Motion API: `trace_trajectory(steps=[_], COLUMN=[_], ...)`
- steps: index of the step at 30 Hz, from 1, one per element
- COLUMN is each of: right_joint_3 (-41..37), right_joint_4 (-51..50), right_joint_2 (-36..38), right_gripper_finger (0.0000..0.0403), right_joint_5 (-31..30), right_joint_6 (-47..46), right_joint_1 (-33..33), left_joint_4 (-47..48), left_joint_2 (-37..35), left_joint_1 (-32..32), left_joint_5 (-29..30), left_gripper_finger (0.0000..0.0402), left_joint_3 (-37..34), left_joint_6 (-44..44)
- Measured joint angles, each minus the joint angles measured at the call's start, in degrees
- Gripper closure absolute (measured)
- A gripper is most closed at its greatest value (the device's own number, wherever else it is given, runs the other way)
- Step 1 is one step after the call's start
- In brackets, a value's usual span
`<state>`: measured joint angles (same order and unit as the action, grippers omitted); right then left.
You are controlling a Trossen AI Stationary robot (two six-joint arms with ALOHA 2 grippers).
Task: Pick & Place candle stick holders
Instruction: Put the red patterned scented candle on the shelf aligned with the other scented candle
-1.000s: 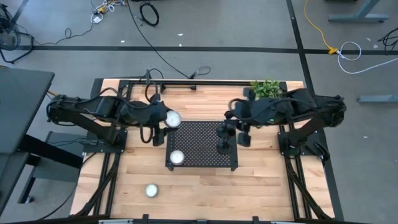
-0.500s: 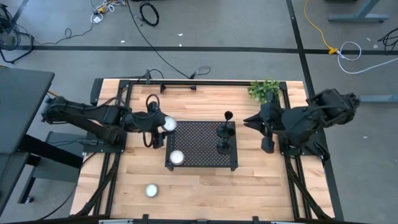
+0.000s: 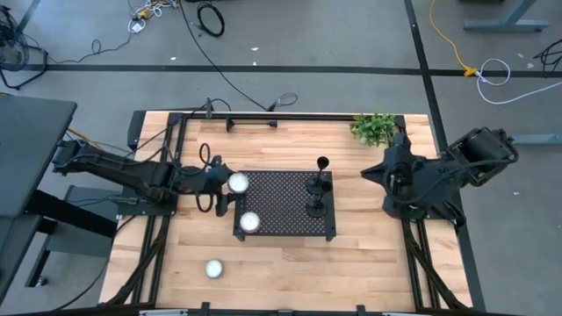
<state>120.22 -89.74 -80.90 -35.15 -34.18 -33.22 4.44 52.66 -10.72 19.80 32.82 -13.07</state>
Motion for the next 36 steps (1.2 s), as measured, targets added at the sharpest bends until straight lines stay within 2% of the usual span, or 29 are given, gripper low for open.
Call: trace_trajectory(steps=[9,13,18,25,30,36], right_joint_3=[-0.02,-0.02,-0.02,-0.02,-1.75,-8.76], right_joint_4=[-0.28,-0.28,-0.28,-0.26,-0.27,-0.35], right_joint_2=[2.75,2.73,2.73,2.71,2.78,3.63], right_gripper_finger=[0.0383,0.0383,0.0383,0.0383,0.0383,0.0383], right_joint_5=[-5.08,-5.99,-7.16,-7.06,-7.81,-7.07], right_joint_6=[-3.66,-3.72,-4.16,-6.18,-7.46,-9.93], right_joint_1=[-4.55,-6.12,-7.32,-9.36,-10.97,-11.79], left_joint_4=[-15.31,-20.29,-29.64,-30.87,-31.17,-30.79], left_joint_2=[0.06,0.68,0.66,1.6,2.38,4.23], left_joint_1=[0.46,2.57,6.2,8.96,9.03,9.01], left_joint_5=[-0.1,-0.22,-3.63,-12.41,-12.63,-14.79], left_gripper_finger=[0.0118,0.0118,0.0118,0.0118,0.0118,0.0118], left_joint_3=[-9.22,-12.22,-15.7,-16.35,-16.31,-16.3], left_joint_6=[2.24,2.26,3.48,2.94,4.02,3.27])
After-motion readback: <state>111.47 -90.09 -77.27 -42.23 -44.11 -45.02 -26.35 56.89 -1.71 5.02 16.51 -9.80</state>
